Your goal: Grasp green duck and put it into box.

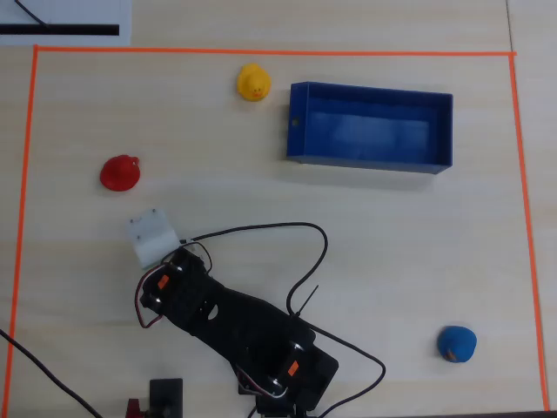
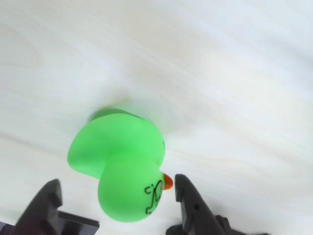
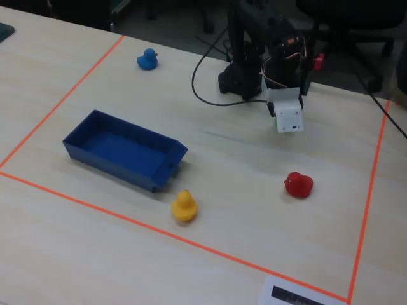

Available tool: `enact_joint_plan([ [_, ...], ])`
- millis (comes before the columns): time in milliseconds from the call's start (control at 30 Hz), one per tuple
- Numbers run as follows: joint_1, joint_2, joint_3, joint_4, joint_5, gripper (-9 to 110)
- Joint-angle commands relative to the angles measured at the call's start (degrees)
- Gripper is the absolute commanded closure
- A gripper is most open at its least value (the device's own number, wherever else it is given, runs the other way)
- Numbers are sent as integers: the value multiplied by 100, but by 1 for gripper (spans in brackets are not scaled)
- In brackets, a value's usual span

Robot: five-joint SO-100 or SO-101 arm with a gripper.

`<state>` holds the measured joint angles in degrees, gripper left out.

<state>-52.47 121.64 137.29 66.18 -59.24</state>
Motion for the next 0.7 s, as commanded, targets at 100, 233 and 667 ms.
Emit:
enact_joint_plan([
  [100,220,9,-141,-79,-316,83],
  [233,334,-53,-352,35,-352,97],
  [667,598,-35,-1002,105,-290,101],
])
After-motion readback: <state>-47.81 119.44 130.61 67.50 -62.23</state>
